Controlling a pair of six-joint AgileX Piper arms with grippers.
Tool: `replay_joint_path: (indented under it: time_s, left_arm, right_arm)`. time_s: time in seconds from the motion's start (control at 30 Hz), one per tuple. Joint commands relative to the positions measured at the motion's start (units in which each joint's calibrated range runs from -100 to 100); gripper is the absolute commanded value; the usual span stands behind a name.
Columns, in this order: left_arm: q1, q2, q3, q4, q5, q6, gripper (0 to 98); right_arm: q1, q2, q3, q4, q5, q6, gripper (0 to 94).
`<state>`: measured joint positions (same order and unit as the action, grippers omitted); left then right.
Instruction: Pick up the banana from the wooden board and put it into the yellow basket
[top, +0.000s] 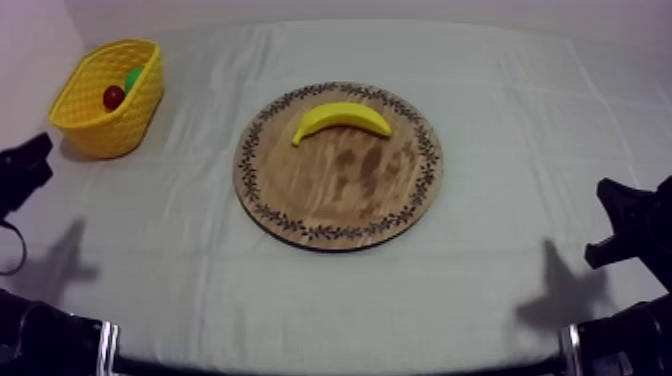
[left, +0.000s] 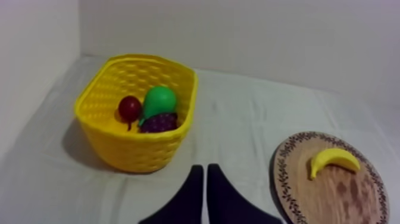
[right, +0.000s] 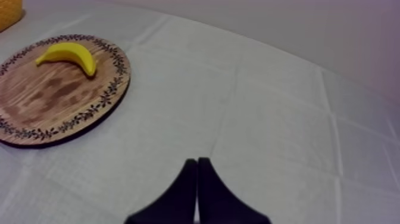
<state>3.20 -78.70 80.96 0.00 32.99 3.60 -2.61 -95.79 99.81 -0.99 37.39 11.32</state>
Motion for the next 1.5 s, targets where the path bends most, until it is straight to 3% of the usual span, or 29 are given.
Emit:
replay_joint_path:
  time_s: [0.0, 0.23, 0.4, 1.07, 1.3, 1.47]
  left_arm:
    - [1.1, 12.4, -12.1, 0.29, 2.9, -2.1, 0.0]
    - [3.9, 31.2, -34.4, 1.54, 16.9, -7.3, 0.0]
    - [6.4, 40.3, -45.1, 2.29, 22.2, -10.9, 0.0]
    - [22.2, 77.4, -80.9, 2.49, 36.7, -19.8, 0.6]
    - [25.5, 87.6, -88.6, 2.64, 39.8, -21.3, 1.0]
    - [26.6, 93.6, -92.9, 2.68, 42.2, -22.2, 9.1]
  right_arm:
    - [0.0, 0.0, 0.0, 0.0, 0.0, 0.0, 0.2]
    - [0.0, 0.0, 0.0, 0.0, 0.0, 0.0, 0.2]
    - [0.0, 0.0, 0.0, 0.0, 0.0, 0.0, 0.2]
    - [0.0, 0.0, 0.0, 0.0, 0.0, 0.0, 0.2]
    - [0.0, 0.0, 0.0, 0.0, 0.0, 0.0, 0.2]
    - [0.0, 0.0, 0.0, 0.0, 0.0, 0.0, 0.2]
